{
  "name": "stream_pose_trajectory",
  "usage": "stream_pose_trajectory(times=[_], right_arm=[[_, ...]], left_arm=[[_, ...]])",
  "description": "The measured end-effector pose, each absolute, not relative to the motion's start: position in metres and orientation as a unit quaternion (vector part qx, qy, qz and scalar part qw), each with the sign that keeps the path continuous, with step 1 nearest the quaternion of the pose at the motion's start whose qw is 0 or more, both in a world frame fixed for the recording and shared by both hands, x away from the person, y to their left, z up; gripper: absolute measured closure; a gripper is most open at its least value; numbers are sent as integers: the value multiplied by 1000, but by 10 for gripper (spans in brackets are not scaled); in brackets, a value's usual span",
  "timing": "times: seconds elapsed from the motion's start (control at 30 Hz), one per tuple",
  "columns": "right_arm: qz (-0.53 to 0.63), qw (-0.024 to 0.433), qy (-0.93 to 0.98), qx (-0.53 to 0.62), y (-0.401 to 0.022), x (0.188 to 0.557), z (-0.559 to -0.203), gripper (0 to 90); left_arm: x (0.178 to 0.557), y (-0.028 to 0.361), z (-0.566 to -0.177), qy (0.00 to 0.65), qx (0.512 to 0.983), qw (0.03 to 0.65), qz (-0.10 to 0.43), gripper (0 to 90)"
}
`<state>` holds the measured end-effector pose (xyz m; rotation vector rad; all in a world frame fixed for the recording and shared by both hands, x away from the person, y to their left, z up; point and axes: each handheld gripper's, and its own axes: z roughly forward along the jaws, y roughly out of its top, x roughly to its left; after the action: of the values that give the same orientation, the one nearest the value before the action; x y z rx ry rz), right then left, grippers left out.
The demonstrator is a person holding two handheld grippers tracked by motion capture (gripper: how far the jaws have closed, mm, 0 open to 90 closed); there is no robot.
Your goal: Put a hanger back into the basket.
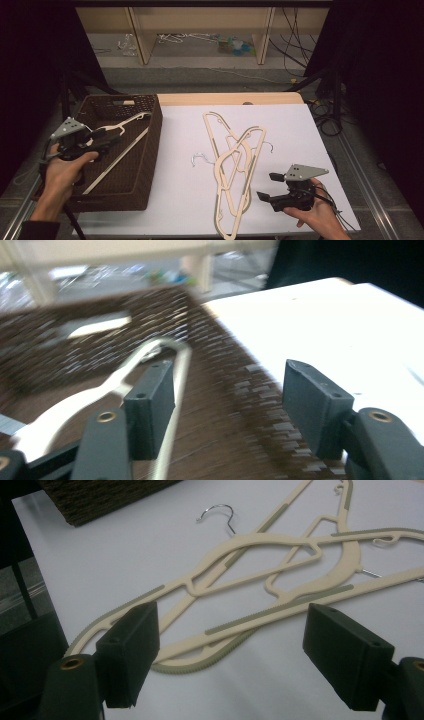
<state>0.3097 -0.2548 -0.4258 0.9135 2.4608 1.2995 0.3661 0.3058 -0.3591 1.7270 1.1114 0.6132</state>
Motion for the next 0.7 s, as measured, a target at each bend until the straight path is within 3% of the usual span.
stream_pose_trajectory(times=[0.3, 0.7], right_arm=[[449, 112, 826, 322, -257, 312, -432, 232], [446, 122, 820, 337, -258, 312, -432, 217]], left_arm=[[323, 228, -348, 359, 741, 517, 233, 298], [286, 162, -385, 306, 767, 533, 188, 202]])
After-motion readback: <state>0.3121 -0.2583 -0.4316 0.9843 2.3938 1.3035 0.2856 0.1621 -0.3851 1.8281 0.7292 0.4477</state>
